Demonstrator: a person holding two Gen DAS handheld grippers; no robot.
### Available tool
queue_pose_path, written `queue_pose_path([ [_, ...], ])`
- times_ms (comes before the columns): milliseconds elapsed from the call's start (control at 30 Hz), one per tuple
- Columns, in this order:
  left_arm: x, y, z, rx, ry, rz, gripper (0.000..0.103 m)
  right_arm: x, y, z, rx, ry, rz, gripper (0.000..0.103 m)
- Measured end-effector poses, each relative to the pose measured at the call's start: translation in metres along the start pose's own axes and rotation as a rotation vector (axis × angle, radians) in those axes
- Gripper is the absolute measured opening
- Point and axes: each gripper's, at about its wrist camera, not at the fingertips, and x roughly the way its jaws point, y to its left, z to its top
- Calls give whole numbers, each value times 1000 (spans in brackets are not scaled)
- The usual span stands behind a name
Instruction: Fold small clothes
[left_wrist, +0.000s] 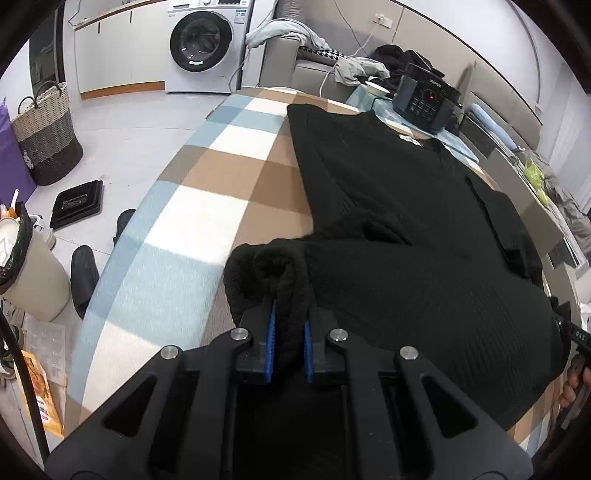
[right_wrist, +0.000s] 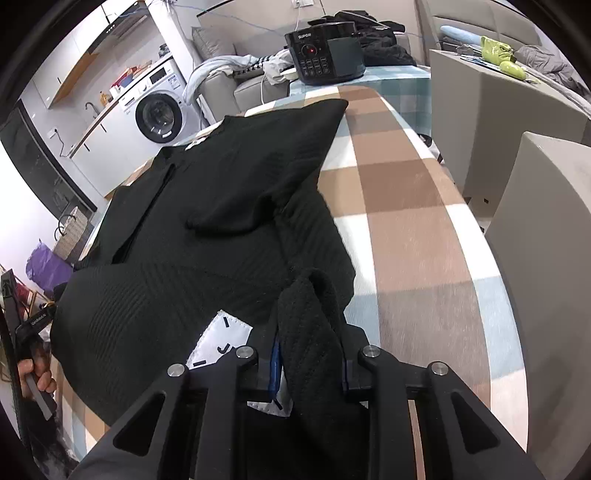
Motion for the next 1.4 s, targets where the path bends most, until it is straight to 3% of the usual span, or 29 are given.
queue_pose_path([
  [333,-28,-2,-31,39,17,-23,9,-15,2,-22,1,13,7,21],
  [500,-39,8,-34,4,-2,-31,9,-30,0,-20,21,-54,21,22],
  [600,-46,15,-32,-20,-28,-14,9,-34,-1,-13,30,-55,25,29],
  [667,-46,19,-30,-34,-26,-5,19,-31,-4,-7,41,-51,12,46],
  [700,-46,20,-28,-37,-22,2,24,-30,-5,-4,49,-52,4,47],
  [767,-45,22,-27,-43,-17,18,46,-27,-6,0,50,-44,8,50],
  [833,-43,24,-24,-51,-22,22,52,-24,-7,3,48,-41,4,51],
  [1400,11,19,20,-57,31,3,59,7,-8,19,50,-8,18,51],
])
